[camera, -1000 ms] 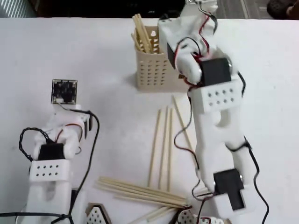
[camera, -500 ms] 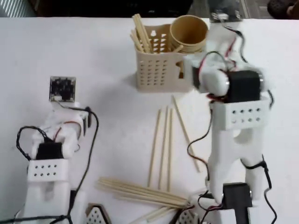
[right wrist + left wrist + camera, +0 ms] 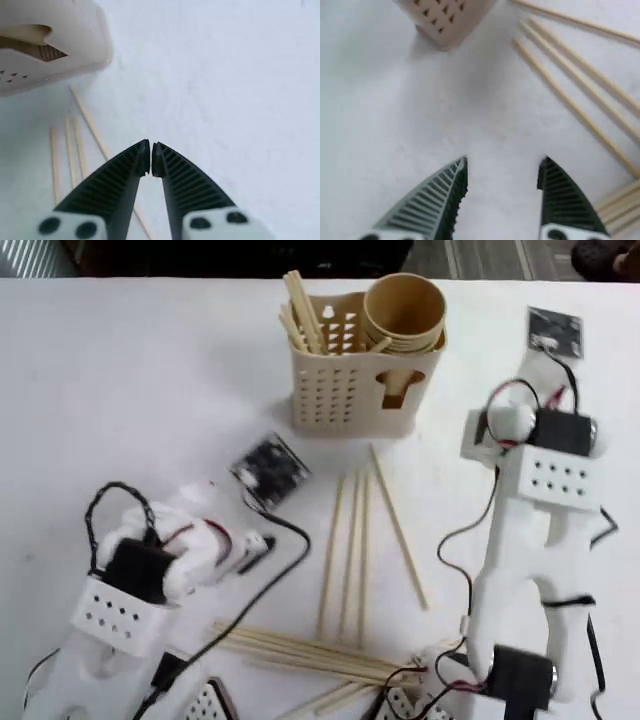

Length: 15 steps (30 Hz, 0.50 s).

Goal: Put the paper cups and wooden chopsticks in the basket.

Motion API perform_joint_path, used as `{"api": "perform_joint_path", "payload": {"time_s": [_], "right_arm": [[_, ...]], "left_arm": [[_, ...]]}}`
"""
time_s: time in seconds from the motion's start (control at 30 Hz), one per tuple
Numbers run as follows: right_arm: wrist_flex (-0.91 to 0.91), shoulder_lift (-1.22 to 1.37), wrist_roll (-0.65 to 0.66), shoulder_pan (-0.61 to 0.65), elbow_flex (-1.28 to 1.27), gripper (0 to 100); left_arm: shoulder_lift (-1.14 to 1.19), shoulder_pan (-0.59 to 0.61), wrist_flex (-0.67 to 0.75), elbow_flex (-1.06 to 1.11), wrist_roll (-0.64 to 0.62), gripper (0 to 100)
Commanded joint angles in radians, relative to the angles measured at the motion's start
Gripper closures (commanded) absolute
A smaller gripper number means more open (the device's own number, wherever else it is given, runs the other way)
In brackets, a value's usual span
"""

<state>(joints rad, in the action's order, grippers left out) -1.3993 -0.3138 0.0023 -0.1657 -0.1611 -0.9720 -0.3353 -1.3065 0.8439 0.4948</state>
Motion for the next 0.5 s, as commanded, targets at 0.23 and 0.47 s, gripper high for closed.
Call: {"api": "perform_joint_path", "payload": {"time_s": [0.23,0.47], "right_arm": [[0.384,-0.177,-0.118,-0.048,-0.359,97.9],[0.386,-0.189,-0.120,-0.050,-0.370,97.9]], "left_arm": [[-0.018,-0.312,-0.089,0.098,0.132,74],[-0.016,-0.449,0.038,0.272,0.120,74]]}}
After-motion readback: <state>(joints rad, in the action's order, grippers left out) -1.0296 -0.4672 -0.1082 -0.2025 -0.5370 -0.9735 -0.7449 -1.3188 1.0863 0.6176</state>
